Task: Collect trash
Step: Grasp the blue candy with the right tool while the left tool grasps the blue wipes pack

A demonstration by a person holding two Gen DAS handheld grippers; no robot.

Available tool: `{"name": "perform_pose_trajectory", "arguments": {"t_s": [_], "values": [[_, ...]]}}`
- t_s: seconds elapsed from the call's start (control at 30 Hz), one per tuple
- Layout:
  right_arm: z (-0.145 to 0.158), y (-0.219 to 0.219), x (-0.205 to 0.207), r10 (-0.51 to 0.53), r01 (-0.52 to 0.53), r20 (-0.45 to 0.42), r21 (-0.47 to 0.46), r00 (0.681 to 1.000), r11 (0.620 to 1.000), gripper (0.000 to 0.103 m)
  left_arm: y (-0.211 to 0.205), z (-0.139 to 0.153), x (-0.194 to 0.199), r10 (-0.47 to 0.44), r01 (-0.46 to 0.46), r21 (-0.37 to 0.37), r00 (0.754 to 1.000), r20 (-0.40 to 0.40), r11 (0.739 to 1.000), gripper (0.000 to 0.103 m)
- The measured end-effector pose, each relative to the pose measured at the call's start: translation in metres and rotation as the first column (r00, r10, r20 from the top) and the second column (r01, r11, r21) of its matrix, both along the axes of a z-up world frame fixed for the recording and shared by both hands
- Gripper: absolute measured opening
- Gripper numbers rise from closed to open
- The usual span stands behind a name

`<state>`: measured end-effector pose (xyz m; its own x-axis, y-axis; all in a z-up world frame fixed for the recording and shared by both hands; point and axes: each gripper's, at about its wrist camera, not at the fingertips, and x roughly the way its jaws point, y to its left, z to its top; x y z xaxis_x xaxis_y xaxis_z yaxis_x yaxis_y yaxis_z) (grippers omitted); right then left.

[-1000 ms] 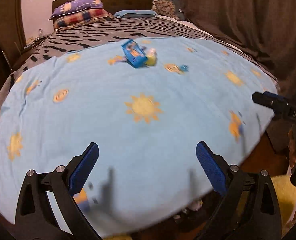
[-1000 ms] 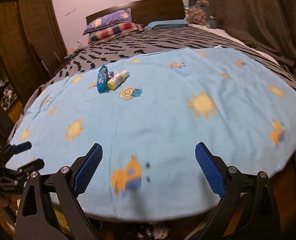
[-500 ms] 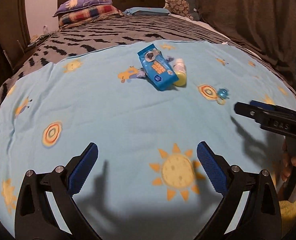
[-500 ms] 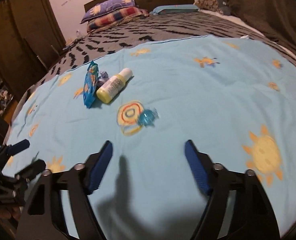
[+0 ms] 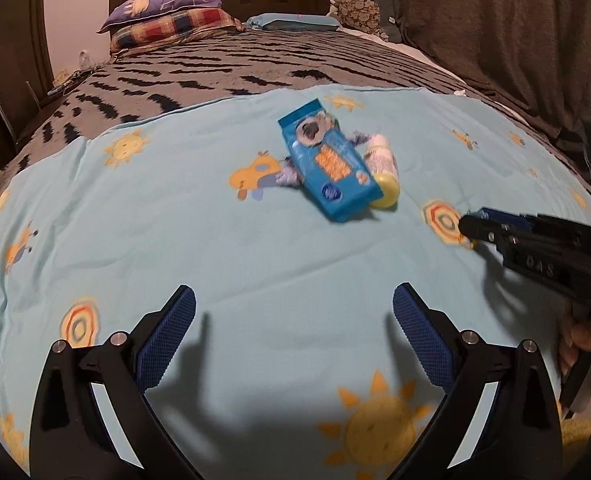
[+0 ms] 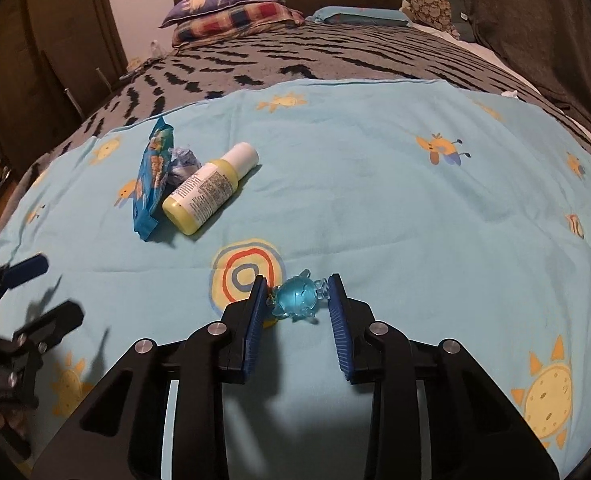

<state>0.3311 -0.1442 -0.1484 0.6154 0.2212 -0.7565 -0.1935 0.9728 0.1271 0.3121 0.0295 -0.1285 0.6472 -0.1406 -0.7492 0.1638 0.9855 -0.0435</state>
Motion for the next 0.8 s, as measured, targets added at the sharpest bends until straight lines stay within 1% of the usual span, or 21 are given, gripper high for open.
{"name": "perform_pose_trajectory", "arguments": {"t_s": [0.17,0.3,0.4,0.53,0.6,0.77,0.8], "values": [[0.007,-0.011,0.007,-0.031,0.031,0.033,0.001,0.999,1.000,0.032,-0.011,0.009,0.023,-0.013,0.013,-0.017,0.999,0.031,1.000,0.094],[0.003,-0.017,0.013,-0.040,0.040,0.025,0.002,0.999,0.999,0.032,-0.021,0.015,0.041,-0.013,0.014,-0.017,0.999,0.052,1.000,0.093],[-0.002,-0.018,0.013,-0.038,0.038,0.022,0.012,0.999,0.999,0.032,-0.026,0.017,0.055,-0.007,0.008,-0.018,0.998,0.065,1.000,0.084],[-0.002,-0.019,0.012,-0.035,0.034,0.029,0.026,0.999,0.999,0.032,-0.023,0.016,0.070,0.019,-0.017,-0.032,0.998,0.062,0.999,0.076],[-0.002,-0.020,0.012,-0.033,0.032,0.032,0.032,0.999,0.999,0.032,-0.020,0.015,0.075,0.033,-0.030,-0.037,0.998,0.058,0.999,0.074],[-0.003,-0.018,0.012,-0.026,0.025,0.037,0.027,0.999,0.999,0.032,-0.024,0.001,0.085,0.009,-0.009,-0.031,1.000,0.008,0.999,0.072],[-0.003,-0.018,0.012,-0.025,0.024,0.038,0.028,0.999,0.999,0.032,-0.024,-0.001,0.085,0.005,-0.005,-0.033,1.000,0.007,0.999,0.070]]}}
